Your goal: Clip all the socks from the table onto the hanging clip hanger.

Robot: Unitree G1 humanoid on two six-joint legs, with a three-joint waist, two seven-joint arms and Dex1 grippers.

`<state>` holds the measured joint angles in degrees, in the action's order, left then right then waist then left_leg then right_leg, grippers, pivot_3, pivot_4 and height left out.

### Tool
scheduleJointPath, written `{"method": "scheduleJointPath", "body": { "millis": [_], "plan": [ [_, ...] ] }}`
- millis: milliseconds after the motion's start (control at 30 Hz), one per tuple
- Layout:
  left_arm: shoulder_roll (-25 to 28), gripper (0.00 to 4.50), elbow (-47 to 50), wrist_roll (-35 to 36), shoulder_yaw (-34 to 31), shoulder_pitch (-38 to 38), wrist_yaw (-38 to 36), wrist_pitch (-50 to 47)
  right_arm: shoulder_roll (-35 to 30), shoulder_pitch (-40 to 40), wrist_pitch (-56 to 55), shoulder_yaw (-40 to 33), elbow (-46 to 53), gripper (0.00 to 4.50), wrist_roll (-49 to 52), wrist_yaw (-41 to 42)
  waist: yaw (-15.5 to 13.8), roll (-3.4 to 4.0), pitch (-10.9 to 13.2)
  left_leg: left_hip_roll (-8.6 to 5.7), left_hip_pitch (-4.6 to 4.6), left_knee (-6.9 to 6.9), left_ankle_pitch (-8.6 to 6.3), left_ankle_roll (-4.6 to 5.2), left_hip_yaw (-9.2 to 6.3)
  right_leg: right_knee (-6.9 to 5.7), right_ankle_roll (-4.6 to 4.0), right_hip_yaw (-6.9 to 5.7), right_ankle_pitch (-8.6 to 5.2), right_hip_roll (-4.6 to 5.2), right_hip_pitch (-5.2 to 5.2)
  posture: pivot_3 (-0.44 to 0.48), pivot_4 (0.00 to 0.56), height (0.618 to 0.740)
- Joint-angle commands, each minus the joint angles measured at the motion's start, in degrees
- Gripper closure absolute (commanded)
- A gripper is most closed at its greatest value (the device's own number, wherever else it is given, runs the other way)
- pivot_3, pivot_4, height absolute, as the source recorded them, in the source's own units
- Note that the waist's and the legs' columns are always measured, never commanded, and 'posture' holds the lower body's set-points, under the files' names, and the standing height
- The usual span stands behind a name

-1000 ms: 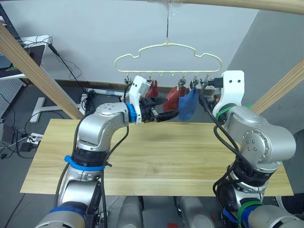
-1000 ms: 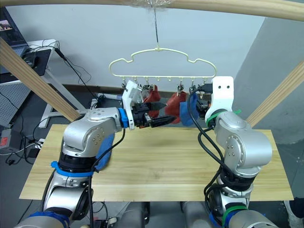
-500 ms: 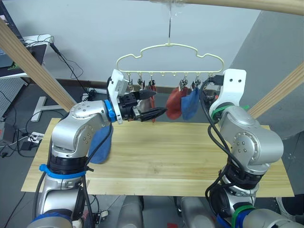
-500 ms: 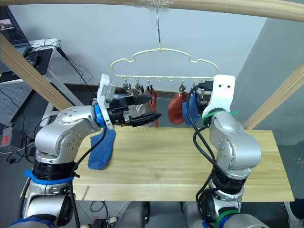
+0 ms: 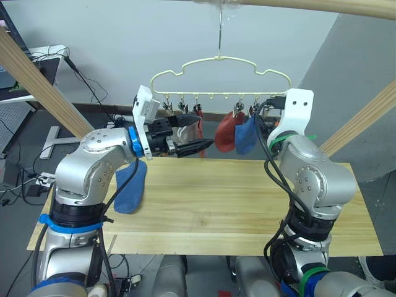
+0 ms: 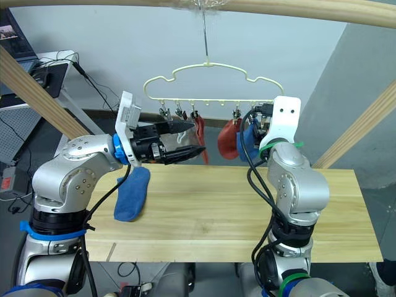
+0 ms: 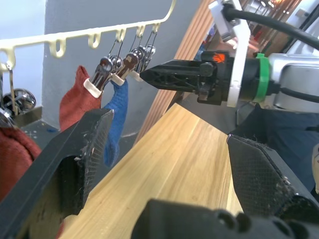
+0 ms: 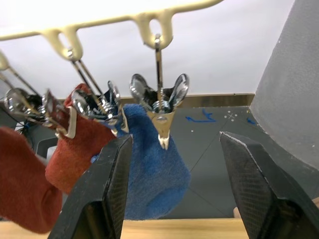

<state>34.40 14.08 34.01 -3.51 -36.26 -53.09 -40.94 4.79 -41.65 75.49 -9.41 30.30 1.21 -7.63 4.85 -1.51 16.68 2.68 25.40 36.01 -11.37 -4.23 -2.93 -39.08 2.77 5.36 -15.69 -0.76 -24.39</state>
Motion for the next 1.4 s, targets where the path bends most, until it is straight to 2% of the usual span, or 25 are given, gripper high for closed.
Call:
{"method": "scheduleJointPath", "body": {
  "millis": [33,133,1033,1400],
  "plan": [
    [1.4,0.3,2.6,1.5,-1.8,0.5,0.2,0.2,-0.4,-1.0,-2.3,0.0,0.3,1.64,-0.2,-0.3,0.0,0.0,0.0,0.0,0.0,0.0,0.0,0.0,0.0,0.0,0.0,0.0,0.0,0.0,0.0,-0.049,0.247,0.74],
    [1.9,0.26,3.1,1.9,-2.1,0.9,0.5,0.0,-0.5,-1.2,-2.9,0.1,-0.2,2.22,-0.3,-0.5,0.0,0.0,0.0,0.0,0.0,0.0,0.0,0.0,0.0,-0.01,0.0,0.01,0.0,0.0,0.0,-0.038,0.248,0.74],
    [3.6,0.26,5.2,2.8,-2.8,3.0,4.7,-0.8,-1.4,-7.4,-11.6,-2.0,-12.3,2.22,0.7,-1.2,-0.4,0.0,0.0,0.0,0.0,0.02,0.0,0.0,-0.01,-0.06,-0.01,-0.02,0.01,0.0,0.0,0.006,0.246,0.74],
    [3.8,0.26,5.2,2.9,-2.7,3.2,5.4,-0.5,-0.7,-8.2,-12.4,-1.8,-13.5,2.22,1.2,-1.6,-1.4,0.0,0.0,0.0,0.0,0.02,0.0,0.0,-0.01,-0.08,-0.02,-0.03,0.01,0.0,0.0,0.011,0.246,0.74]
  ]
}}
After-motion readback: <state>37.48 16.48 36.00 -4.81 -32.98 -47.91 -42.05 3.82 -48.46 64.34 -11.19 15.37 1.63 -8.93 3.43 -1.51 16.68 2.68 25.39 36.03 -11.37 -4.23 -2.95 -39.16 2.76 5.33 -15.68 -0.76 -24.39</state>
